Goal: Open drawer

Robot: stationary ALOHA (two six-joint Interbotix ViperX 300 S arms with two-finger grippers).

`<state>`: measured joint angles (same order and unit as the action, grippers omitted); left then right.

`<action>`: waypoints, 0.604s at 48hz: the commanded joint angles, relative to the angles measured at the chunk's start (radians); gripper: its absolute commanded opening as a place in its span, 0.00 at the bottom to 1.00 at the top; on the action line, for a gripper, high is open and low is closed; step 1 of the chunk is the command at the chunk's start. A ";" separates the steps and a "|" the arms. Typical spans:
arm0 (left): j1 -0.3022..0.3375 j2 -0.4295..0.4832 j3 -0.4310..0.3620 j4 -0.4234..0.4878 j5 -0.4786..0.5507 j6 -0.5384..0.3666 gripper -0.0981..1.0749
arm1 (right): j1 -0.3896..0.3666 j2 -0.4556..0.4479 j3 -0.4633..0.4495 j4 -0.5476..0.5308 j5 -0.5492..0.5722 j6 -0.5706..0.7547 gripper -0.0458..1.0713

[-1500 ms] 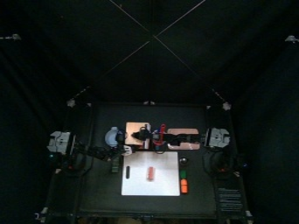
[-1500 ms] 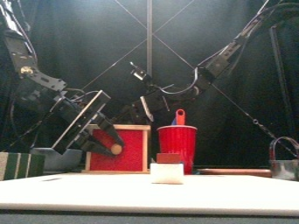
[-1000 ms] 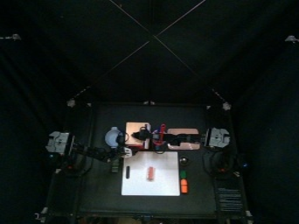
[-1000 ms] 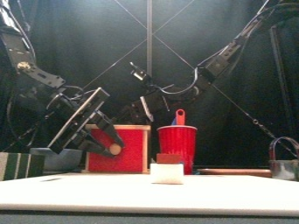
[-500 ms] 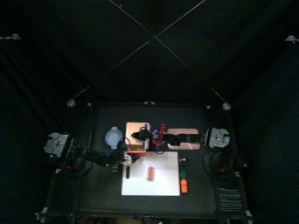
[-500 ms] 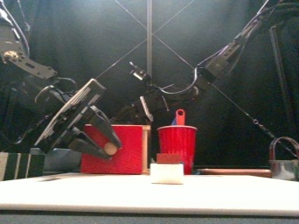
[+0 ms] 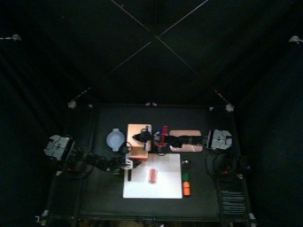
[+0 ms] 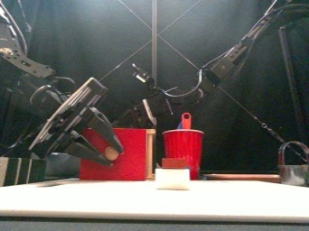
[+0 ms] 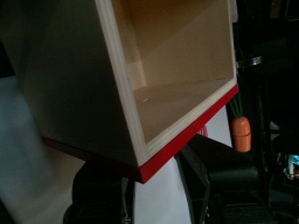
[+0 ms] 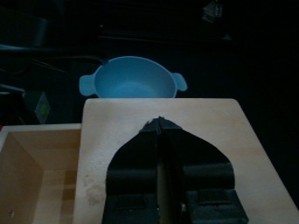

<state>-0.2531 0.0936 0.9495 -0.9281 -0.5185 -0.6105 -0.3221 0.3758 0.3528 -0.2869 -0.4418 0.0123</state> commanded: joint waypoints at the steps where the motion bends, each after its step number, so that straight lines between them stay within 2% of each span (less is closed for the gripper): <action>1: -0.009 -0.002 -0.008 0.006 0.015 0.008 0.70 | -0.011 -0.008 0.002 -0.002 0.017 -0.003 0.08; 14: -0.002 -0.028 -0.012 0.012 0.005 0.009 0.90 | -0.011 -0.006 -0.003 -0.002 0.017 -0.003 0.08; 22: -0.003 -0.092 0.000 0.029 0.028 0.011 0.91 | -0.011 -0.008 -0.005 -0.003 0.015 -0.003 0.08; 29: -0.012 -0.213 0.035 0.091 0.130 0.008 0.91 | -0.008 -0.009 -0.006 -0.002 0.017 -0.002 0.08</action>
